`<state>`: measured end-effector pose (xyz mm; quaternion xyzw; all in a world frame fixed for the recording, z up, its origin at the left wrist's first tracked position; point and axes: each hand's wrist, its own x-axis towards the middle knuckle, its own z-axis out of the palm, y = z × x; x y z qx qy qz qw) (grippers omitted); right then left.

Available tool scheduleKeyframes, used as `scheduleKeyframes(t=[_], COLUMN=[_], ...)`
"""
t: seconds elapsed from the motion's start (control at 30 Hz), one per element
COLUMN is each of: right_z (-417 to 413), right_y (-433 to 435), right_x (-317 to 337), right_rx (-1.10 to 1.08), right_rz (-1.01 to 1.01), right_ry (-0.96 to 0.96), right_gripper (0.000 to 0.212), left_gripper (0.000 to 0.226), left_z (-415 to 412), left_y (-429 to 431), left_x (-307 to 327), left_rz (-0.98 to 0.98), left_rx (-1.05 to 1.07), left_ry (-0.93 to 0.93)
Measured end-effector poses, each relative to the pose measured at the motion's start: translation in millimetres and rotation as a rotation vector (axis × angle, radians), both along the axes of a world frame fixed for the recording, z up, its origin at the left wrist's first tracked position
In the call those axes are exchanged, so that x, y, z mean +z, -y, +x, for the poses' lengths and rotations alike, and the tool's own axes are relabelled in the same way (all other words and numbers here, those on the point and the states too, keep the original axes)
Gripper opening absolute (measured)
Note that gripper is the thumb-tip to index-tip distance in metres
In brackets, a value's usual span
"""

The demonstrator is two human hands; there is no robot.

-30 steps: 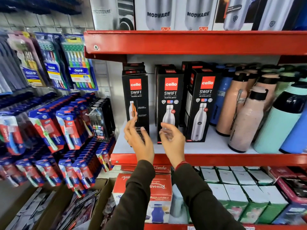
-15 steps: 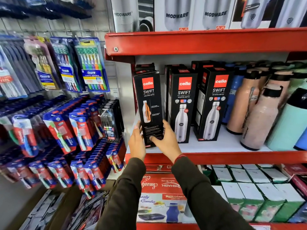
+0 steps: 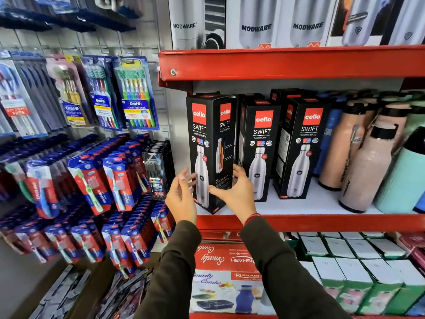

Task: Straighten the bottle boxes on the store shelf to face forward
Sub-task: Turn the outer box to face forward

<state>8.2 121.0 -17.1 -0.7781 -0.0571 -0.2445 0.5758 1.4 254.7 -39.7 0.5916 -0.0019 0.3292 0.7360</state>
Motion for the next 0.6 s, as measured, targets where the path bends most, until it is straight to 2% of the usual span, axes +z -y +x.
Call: scheduleKeyframes(t=[0.07, 0.17, 0.23, 0.3, 0.5, 0.6], right_z=[-1, -2, -2, 1, 11, 16], right_y=[1, 2, 2, 4, 5, 3], right_x=[0, 1, 1, 1, -5, -10], right_rx=[0.015, 0.080, 0.126, 0.167, 0.136, 0.081], right_rz=[-0.005, -0.010, -0.020, -0.033, -0.134, -0.158], right_ry=[-0.012, 0.000, 0.011, -0.006, -0.018, -0.034], right_gripper=[0.082, 0.068, 0.075, 0.081, 0.062, 0.063], left_gripper=[0.034, 0.042, 0.044, 0.046, 0.040, 0.039], left_z=[10, 24, 29, 30, 28, 30], left_y=[-7, -15, -18, -17, -3, 1], left_x=[4, 9, 8, 6, 2, -1], left_rz=[0.088, 0.183, 0.184, 0.179, 0.220, 0.307], left_rx=[-0.029, -0.255, -0.343, -0.363, -0.319, -0.284], left_ry=[-0.049, -0.216, -0.261, -0.245, -0.185, -0.140])
